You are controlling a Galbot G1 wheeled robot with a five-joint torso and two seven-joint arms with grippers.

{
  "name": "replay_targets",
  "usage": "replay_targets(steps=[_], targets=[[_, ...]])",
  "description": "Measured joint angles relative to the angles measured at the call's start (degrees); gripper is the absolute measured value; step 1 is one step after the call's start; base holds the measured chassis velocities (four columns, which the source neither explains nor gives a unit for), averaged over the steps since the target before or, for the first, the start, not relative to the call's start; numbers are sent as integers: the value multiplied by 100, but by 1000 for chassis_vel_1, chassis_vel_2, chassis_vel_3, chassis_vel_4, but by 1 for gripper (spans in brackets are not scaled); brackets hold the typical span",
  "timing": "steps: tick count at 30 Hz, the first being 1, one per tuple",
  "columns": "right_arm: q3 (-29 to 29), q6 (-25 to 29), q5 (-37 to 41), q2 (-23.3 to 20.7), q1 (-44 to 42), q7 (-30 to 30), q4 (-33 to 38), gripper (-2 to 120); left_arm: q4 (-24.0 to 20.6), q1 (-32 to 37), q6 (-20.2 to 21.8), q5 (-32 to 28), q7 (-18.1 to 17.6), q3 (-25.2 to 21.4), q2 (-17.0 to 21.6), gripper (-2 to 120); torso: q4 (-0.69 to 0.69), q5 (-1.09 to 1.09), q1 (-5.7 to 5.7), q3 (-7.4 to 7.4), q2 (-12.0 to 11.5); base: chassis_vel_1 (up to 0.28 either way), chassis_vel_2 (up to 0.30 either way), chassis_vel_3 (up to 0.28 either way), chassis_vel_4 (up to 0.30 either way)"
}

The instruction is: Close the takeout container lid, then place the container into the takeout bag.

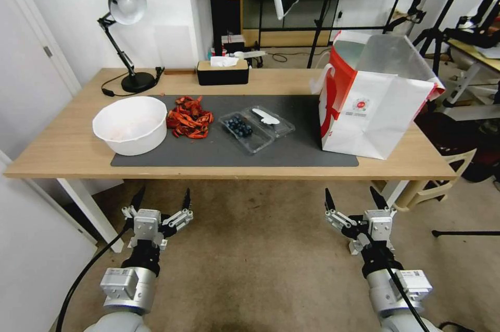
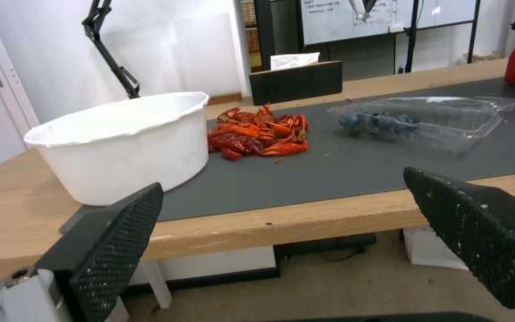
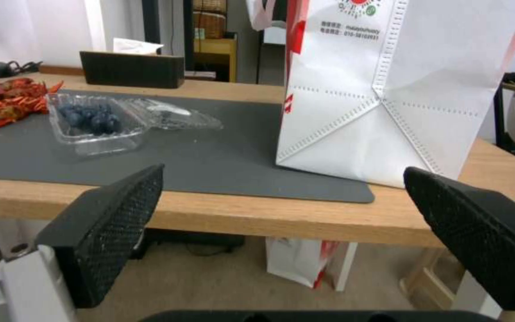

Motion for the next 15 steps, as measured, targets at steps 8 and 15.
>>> replay_targets(steps=[8, 15], targets=[[0, 0, 0, 0, 0, 0, 0, 100, 0, 0, 0, 0, 0, 0, 0, 100, 0, 0, 0, 0, 0, 0, 0, 0, 0], [0, 0, 0, 0, 0, 0, 0, 100, 0, 0, 0, 0, 0, 0, 0, 100, 0, 0, 0, 0, 0, 0, 0, 0, 0]])
